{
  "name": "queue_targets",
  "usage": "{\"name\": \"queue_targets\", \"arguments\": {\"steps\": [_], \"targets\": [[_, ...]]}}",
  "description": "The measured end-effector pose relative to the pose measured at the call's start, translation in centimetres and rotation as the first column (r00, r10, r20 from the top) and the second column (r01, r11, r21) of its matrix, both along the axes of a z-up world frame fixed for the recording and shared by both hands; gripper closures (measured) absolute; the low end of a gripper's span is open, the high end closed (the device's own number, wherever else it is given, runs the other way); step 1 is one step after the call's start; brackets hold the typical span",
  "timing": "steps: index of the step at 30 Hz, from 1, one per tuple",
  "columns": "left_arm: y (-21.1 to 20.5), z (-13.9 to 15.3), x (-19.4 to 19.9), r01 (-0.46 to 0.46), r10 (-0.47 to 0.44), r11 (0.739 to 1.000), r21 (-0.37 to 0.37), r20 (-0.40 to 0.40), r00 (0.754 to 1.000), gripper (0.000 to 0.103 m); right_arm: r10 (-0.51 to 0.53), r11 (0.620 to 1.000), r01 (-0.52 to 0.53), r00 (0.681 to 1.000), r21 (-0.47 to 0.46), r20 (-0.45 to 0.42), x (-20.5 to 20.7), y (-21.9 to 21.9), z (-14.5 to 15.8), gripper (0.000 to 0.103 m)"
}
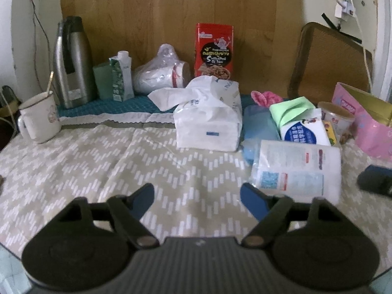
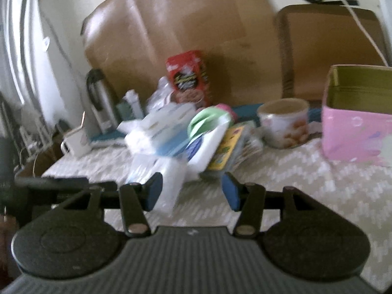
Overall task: Organize soft objects
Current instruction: 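Move the right gripper toward the clear plastic packet, then grasp the clear plastic packet with the right gripper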
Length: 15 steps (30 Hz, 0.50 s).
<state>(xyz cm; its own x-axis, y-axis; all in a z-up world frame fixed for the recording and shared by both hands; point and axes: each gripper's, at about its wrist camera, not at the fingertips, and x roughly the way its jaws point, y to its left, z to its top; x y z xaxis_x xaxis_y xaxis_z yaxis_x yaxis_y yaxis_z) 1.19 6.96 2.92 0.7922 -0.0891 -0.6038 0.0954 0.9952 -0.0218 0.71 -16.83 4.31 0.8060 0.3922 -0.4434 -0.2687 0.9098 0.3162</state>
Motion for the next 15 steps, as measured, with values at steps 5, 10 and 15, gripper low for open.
{"name": "queue_targets", "arguments": {"steps": [5,10,15], "targets": [[1.2,1.8,0.7,0.140,-0.137,0.982,-0.130,0.032,0.990,0.033,0.054,0.998,-0.054,0.998,-0.044,0.007,0.0,1.7,-0.3,0.047],[-0.2,2.4,1.5,0.243,-0.234,0.962,-0.127,0.080,0.969,0.014,0.070,0.994,-0.069,0.997,-0.084,0.017,0.2,2.7,-0.6,0.047],[-0.7,0.5,3.4,0.253,-0.255,0.948,-0.192,0.016,0.967,0.014,0.077,0.993,-0.078,0.997,-0.085,-0.011,0.9,3.3,-1.0,0.047]]}}
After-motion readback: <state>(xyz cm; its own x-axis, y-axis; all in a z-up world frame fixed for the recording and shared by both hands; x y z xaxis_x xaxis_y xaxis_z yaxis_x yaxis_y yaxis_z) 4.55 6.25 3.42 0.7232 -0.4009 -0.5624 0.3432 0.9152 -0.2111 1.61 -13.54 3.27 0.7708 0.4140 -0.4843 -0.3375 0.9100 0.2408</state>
